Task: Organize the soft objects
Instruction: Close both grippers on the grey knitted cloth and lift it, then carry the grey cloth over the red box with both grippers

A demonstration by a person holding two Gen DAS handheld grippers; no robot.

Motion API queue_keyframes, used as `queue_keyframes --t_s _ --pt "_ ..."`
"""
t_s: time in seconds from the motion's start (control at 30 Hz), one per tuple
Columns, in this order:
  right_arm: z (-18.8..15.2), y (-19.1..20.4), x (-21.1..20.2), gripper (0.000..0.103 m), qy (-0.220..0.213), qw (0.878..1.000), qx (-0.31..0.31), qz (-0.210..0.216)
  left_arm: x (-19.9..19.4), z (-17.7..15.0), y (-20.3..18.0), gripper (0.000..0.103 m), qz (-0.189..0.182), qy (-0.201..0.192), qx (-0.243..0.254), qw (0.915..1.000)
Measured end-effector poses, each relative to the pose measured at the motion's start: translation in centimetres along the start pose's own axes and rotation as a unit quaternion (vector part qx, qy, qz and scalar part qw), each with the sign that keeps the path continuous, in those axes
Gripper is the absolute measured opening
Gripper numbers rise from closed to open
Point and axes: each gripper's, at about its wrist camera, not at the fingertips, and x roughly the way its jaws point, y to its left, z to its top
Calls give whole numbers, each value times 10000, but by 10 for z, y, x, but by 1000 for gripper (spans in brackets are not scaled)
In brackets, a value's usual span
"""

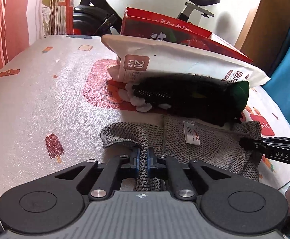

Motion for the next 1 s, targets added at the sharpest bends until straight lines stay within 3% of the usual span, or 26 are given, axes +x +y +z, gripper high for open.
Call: queue_keyframes --t_s 0.23,0.6,0.83,1.0 --pt "4 1 -17 9 -313 9995 19 84 -13 5 -3 7 30 -234 54 9997" --pt "31 13 -59 9 -826 9958 -184 343 -60 26 -12 7 113 -980 285 9947" --pt "66 22 -95 9 -1318 9895 -434 405 -99 57 -16 7 -9 -1583 383 9867" --pt "111 26 -117 9 -1585 9842 -678 397 -112 90 -30 7 60 -1837 525 9816"
